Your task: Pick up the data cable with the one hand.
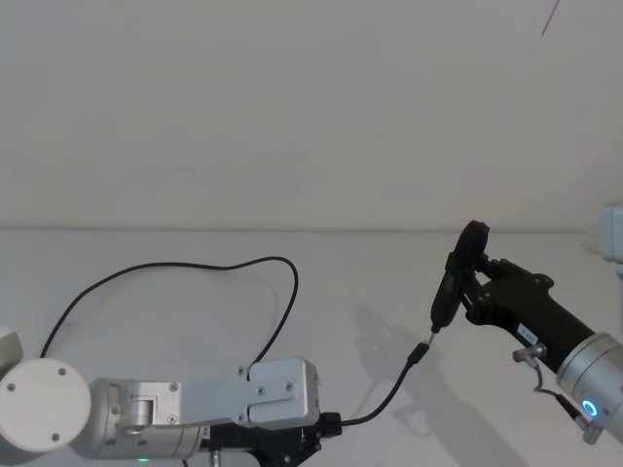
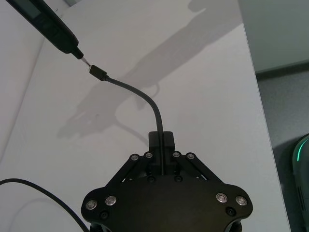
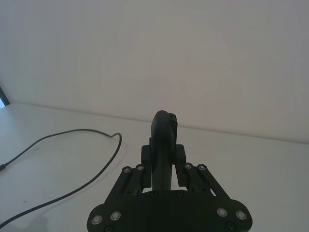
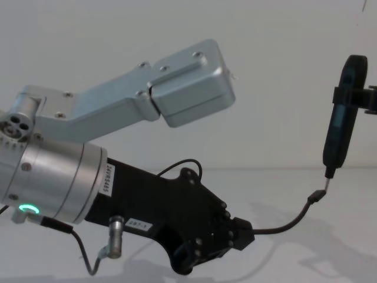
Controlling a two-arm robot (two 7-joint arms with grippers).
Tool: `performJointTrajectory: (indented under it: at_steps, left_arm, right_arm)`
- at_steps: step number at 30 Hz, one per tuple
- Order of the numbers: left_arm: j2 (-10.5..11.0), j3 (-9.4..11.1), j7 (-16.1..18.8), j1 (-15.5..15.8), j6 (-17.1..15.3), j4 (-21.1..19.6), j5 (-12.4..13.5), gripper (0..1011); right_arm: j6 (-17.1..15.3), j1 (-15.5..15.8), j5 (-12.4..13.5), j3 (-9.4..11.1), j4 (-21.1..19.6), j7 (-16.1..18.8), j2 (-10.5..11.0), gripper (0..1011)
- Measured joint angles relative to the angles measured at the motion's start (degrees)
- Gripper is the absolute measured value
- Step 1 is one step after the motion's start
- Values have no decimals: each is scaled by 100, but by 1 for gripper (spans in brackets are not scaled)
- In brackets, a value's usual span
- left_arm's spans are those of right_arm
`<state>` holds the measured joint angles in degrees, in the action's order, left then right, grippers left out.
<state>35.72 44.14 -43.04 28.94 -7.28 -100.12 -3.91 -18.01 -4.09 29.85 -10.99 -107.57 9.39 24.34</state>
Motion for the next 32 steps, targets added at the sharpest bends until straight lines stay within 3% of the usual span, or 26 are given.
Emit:
performJointTrajectory:
  at_steps: [32]
  left_arm:
    - [0, 0, 1, 0, -1, 0, 0, 44]
  right_arm:
    - [-7, 13, -13, -2, -12, -35, 11, 279]
